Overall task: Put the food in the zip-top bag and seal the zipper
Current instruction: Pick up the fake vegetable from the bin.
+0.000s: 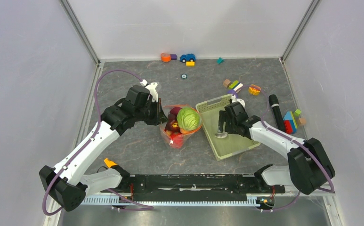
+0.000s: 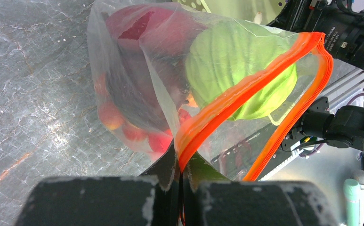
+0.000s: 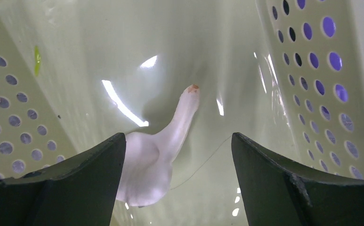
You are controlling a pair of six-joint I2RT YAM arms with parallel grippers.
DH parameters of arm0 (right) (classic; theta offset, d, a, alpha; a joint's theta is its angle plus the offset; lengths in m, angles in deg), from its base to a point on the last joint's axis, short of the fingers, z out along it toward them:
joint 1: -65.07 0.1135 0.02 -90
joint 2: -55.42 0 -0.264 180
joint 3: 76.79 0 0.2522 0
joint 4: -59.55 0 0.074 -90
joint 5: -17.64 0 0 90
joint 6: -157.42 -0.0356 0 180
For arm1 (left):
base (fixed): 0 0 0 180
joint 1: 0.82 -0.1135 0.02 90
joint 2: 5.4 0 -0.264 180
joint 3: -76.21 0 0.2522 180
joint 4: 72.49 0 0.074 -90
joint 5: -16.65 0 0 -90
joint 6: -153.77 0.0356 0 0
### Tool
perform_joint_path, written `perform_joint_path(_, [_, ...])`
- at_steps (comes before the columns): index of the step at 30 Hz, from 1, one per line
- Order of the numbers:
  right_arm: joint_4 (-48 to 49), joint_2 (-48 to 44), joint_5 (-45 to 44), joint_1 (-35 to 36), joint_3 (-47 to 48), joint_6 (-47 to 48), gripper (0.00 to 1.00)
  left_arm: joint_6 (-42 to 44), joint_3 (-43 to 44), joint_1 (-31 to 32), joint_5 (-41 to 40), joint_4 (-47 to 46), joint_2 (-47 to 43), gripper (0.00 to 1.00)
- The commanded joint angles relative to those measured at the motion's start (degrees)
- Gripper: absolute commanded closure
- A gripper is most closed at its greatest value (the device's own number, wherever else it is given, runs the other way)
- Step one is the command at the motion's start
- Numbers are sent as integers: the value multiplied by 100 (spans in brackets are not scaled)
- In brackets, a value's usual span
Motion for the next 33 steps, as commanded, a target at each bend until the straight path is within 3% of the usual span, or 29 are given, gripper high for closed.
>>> perform_joint_path(1, [702,-35,-279,-66,-206,-209,14,246,28,6,46,-228,-164,97])
perform_joint_path(5, [809,82,-429,-68,-281,-208,20,246,28,7,29,-227,-160,97])
perform_joint_path(15, [960,212,-221,-68,-355,-108,50,255,28,6,46,-222,-146,97])
perform_joint_path(26, [1040,338,-159,-71,-422,-130,65,255,28,6,59,-226,-128,97])
perform_joint_path(33, [1062,12,-213,-75,-367,85,92,255,28,10,74,-227,-114,97])
